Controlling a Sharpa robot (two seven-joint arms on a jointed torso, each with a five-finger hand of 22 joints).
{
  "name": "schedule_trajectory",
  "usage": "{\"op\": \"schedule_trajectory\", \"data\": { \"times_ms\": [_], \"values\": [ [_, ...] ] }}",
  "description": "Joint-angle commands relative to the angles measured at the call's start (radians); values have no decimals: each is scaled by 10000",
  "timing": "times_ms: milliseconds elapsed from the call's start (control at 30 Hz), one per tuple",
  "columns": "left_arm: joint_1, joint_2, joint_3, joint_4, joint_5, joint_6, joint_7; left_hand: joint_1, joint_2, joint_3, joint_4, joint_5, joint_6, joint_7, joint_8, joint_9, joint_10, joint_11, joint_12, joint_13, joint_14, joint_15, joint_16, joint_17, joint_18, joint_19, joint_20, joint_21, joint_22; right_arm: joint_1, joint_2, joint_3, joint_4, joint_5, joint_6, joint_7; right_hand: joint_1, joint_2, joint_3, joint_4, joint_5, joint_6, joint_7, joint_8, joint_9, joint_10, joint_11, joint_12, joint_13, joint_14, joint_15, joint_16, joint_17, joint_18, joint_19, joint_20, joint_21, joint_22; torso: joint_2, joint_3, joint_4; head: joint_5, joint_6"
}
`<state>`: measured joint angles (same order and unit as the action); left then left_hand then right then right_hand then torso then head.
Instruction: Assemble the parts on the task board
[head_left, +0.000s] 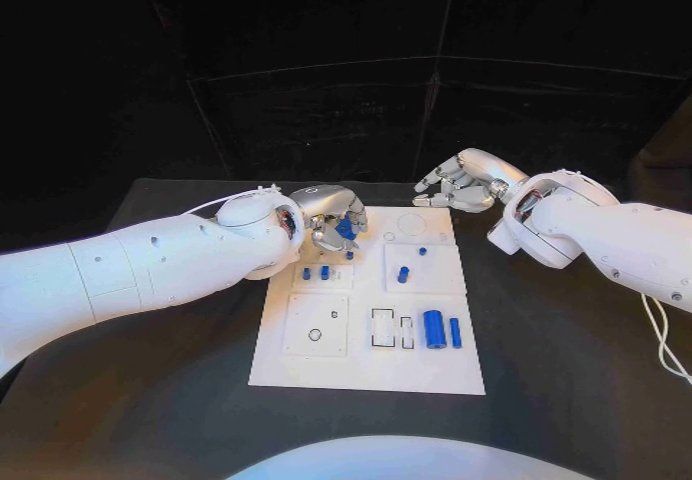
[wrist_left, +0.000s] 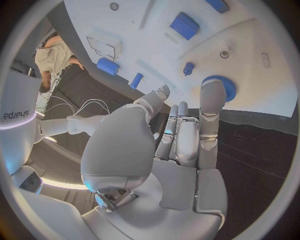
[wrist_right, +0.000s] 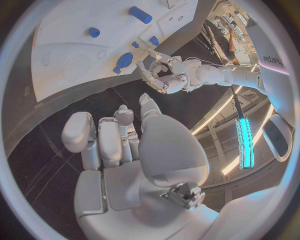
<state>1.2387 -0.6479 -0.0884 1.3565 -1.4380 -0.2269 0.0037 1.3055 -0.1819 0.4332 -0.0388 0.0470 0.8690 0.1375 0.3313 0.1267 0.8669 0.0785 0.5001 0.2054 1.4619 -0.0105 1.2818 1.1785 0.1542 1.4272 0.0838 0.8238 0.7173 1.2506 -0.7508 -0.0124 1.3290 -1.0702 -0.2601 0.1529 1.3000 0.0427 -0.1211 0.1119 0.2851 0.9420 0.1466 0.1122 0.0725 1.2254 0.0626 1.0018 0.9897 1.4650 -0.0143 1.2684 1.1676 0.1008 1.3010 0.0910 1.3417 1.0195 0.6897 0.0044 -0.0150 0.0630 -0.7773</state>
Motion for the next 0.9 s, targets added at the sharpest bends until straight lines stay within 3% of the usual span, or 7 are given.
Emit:
{"op": "schedule_trajectory", "data": {
  "times_ms": [33, 433, 900],
  "values": [
    [11, 90, -6, -127, -1118, 877, -375, -31, -54, -101, 12, 29, 119, -12, -78, -77, 83, -6, -67, -115, 290, -16, 181, 146, -141, 129, -20, 441, 470, 20, 6, 6, 11, 33, -19, 73, 3, 63, -49, -5, 52, -53, 21, 40, -8, -69, -28, -43, -16, 260, -40, -18, -15, 58, -75, -10, -57, -5, 1, 1, 5, -2, -6],
    [9, 422, -56, -455, -1317, 1460, -622, -47, 27, -172, 29, 30, 458, -59, -192, -205, 308, -38, -133, -340, 383, -48, 352, 217, -250, 310, -54, 1143, 1230, 20, 25, 6, 10, 33, -44, 80, 20, 77, -43, -10, 57, -53, 20, 43, -8, -70, -29, -42, -15, 261, -40, -18, -10, 58, -76, -10, -59, -5, 2, -8, 9, -32, -37],
    [-14, 655, -73, -776, -1330, 1553, -584, 103, 228, 88, -58, 32, 815, -115, -322, -304, 722, -88, -262, -574, 393, -88, 370, 124, -333, 382, -89, 1677, 1836, 20, 39, 6, 10, 33, -41, 82, 20, 77, -43, -10, 57, -53, 20, 43, -8, -70, -29, -42, -15, 261, -40, -18, -10, 58, -76, -10, -59, -5, 0, -3, 9, -52, -40]
  ]
}}
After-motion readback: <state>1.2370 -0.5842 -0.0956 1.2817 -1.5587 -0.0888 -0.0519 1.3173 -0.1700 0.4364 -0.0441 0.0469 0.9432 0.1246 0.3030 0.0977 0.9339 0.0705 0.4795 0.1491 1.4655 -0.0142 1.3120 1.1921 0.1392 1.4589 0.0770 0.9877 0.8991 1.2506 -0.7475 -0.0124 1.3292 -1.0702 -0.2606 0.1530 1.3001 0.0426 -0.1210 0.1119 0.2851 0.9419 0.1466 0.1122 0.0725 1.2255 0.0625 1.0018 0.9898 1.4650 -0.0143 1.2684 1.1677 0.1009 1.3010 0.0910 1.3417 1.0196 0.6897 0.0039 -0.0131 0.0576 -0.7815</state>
